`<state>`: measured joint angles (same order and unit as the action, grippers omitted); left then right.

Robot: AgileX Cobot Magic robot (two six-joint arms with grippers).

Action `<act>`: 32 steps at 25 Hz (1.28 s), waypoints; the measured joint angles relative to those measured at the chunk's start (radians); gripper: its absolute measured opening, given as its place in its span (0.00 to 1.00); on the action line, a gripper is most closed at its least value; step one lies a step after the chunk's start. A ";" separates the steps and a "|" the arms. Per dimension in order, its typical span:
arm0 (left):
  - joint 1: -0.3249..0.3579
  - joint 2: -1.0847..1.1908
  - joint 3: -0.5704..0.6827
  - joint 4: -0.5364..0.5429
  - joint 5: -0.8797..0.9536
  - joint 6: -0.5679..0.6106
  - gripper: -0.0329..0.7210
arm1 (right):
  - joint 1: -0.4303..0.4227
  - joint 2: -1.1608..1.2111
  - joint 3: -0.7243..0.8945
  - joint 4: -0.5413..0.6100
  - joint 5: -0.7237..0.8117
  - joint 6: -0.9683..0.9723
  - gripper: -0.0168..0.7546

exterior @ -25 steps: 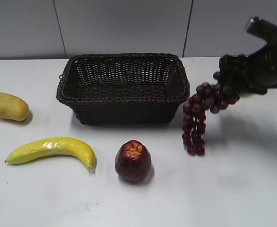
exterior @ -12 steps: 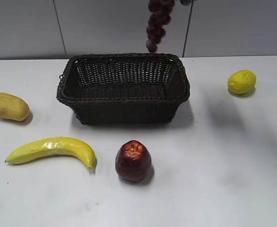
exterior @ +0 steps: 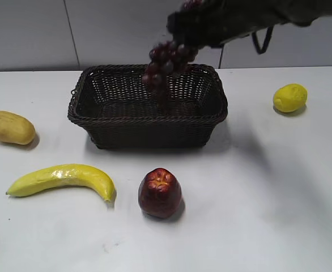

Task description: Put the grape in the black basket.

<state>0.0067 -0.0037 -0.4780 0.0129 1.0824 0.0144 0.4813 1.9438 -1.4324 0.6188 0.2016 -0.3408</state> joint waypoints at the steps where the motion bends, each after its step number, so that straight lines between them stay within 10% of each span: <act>1: 0.000 0.000 0.000 0.000 0.000 0.000 0.36 | 0.013 0.034 0.000 0.000 -0.019 -0.032 0.37; 9: 0.000 0.000 0.000 0.000 0.000 0.000 0.36 | 0.059 0.202 -0.001 -0.002 -0.047 -0.121 0.39; 16: 0.000 0.000 0.000 0.000 0.000 0.000 0.36 | 0.059 0.186 -0.008 -0.046 -0.045 -0.122 0.85; 32: 0.000 0.000 0.000 0.000 0.000 0.000 0.36 | -0.082 -0.195 -0.064 -0.162 0.414 -0.036 0.84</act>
<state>0.0067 -0.0037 -0.4780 0.0129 1.0824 0.0144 0.3991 1.7486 -1.4963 0.4565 0.6152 -0.3763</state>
